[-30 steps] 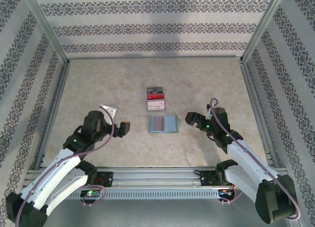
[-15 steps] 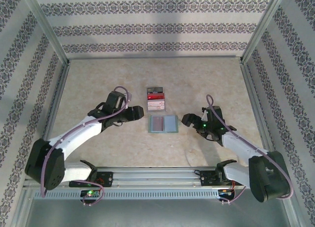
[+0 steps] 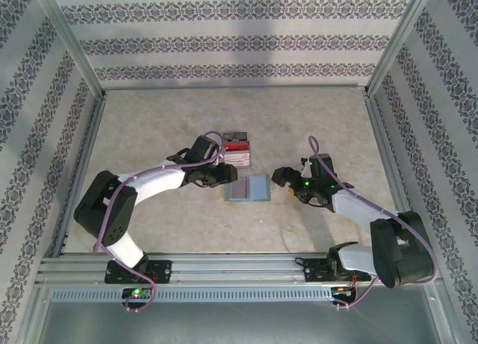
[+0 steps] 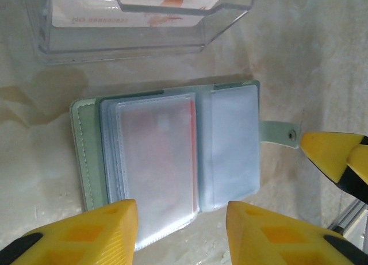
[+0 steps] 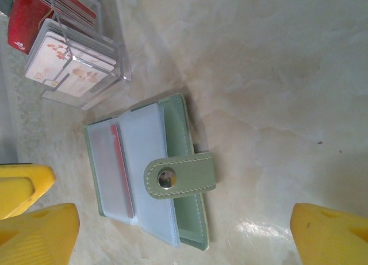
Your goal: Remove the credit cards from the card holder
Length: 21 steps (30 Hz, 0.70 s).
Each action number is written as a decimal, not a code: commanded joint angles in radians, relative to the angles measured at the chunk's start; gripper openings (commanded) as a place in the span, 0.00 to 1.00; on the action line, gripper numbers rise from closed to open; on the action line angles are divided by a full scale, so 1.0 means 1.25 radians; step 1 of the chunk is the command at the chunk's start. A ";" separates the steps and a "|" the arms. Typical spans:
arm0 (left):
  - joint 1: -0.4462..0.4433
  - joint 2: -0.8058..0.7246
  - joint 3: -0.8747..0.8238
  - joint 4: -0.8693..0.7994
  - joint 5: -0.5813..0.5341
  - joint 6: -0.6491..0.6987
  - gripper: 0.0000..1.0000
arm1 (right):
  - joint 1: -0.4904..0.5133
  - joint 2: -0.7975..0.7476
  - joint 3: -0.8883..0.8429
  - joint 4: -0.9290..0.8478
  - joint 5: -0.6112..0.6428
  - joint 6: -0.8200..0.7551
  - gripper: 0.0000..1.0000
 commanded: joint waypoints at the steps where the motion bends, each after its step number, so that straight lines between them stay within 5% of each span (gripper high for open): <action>1: -0.010 0.032 0.026 0.011 -0.002 0.002 0.45 | 0.011 0.021 0.031 0.021 -0.014 0.007 0.94; 21: -0.025 0.134 0.054 0.016 0.032 0.008 0.36 | 0.033 0.104 0.049 0.057 -0.013 0.012 0.93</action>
